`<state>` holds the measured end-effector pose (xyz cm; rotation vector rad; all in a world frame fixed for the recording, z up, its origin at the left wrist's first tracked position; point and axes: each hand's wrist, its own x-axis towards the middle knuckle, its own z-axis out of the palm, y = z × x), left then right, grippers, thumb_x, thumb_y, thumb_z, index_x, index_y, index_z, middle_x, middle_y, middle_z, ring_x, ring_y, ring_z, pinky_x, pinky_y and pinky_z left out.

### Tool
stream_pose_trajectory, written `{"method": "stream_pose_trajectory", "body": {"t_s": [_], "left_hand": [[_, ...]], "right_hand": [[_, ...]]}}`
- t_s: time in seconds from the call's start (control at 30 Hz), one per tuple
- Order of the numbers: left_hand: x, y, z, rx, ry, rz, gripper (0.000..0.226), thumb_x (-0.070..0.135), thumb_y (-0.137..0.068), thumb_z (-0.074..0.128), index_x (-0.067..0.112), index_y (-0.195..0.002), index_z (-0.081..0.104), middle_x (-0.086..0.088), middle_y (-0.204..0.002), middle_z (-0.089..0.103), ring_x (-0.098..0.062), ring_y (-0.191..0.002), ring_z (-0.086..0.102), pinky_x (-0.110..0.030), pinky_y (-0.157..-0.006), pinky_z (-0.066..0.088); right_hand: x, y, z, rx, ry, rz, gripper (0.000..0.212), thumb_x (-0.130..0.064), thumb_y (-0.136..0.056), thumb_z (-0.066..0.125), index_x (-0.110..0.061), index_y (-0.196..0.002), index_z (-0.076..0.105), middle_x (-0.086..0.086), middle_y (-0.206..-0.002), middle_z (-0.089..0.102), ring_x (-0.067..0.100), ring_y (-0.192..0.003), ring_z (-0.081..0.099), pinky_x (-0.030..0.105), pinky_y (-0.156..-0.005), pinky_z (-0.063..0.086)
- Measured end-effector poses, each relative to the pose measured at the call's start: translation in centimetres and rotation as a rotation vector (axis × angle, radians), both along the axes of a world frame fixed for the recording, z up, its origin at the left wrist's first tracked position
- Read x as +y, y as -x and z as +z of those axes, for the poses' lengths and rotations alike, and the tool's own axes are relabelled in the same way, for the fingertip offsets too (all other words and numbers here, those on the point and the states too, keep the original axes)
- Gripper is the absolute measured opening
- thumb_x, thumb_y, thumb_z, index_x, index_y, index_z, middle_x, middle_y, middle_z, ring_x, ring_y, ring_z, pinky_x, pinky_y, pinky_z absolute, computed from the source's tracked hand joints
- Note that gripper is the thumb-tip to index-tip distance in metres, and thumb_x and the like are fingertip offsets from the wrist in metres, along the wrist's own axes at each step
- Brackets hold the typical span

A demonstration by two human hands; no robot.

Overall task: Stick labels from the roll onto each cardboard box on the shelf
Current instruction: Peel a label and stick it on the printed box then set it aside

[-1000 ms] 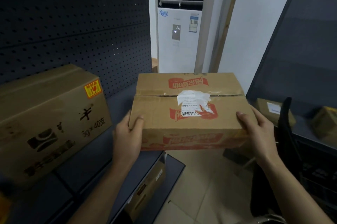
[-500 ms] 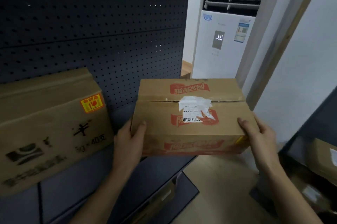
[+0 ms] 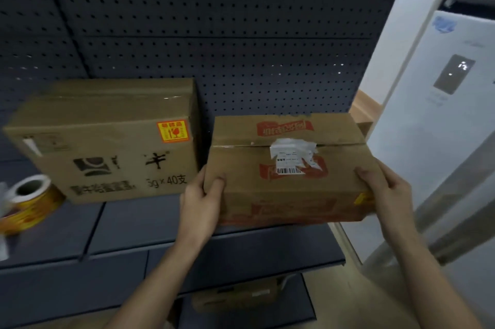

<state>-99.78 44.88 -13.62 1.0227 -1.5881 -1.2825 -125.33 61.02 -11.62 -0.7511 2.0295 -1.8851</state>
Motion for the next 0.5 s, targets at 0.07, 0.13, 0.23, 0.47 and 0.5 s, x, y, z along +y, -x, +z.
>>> {"method": "stream_pose_trajectory", "body": {"t_s": [0.07,0.13,0.23,0.47,0.5], "left_hand": [[-0.8,0.2,-0.3,-0.004,-0.010,0.034,0.022,0.025,-0.100,0.052,0.029,-0.116,0.067,0.018,-0.093,0.073,0.001,-0.091,0.067,-0.011,-0.068,0.050],[-1.7,0.6,-0.6,0.000,-0.026,0.046,0.026,0.027,-0.100,0.052,0.026,-0.123,0.065,0.016,-0.101,0.072,-0.001,-0.097,0.066,-0.015,-0.077,0.052],[-2.5,1.4,-1.3,0.023,-0.044,0.058,0.030,0.029,-0.101,0.051,0.026,-0.128,0.062,0.013,-0.109,0.072,-0.006,-0.105,0.065,-0.030,-0.093,0.052],[-4.1,3.2,-2.2,0.055,-0.052,0.047,0.029,0.028,-0.102,0.050,0.024,-0.129,0.060,0.010,-0.111,0.071,-0.009,-0.107,0.064,-0.028,-0.093,0.052],[-4.4,3.4,-2.2,0.052,-0.047,0.050,0.029,0.028,-0.102,0.050,0.024,-0.128,0.060,0.010,-0.111,0.071,-0.009,-0.107,0.064,-0.029,-0.093,0.052]], "right_hand": [[-1.6,0.7,-0.3,-0.026,0.007,0.029,0.032,-0.025,-0.093,0.064,-0.025,-0.124,0.067,-0.003,-0.106,0.073,0.007,-0.086,0.070,0.027,-0.069,0.057],[-3.0,1.4,-0.7,-0.040,0.014,0.052,0.028,-0.021,-0.094,0.063,-0.022,-0.121,0.068,-0.003,-0.104,0.073,0.003,-0.081,0.070,0.017,-0.063,0.055],[-4.7,2.3,-1.1,-0.042,0.006,0.064,0.026,-0.021,-0.094,0.062,-0.024,-0.119,0.067,-0.007,-0.100,0.072,-0.002,-0.076,0.069,0.012,-0.060,0.053],[-7.1,4.5,-1.8,-0.044,-0.029,0.048,0.032,-0.022,-0.094,0.062,-0.017,-0.125,0.065,-0.001,-0.108,0.071,0.006,-0.087,0.069,0.019,-0.068,0.053],[-7.4,4.7,-2.0,-0.048,-0.028,0.046,0.036,-0.022,-0.094,0.062,-0.015,-0.129,0.064,0.001,-0.110,0.071,0.010,-0.092,0.068,0.022,-0.072,0.052]]}}
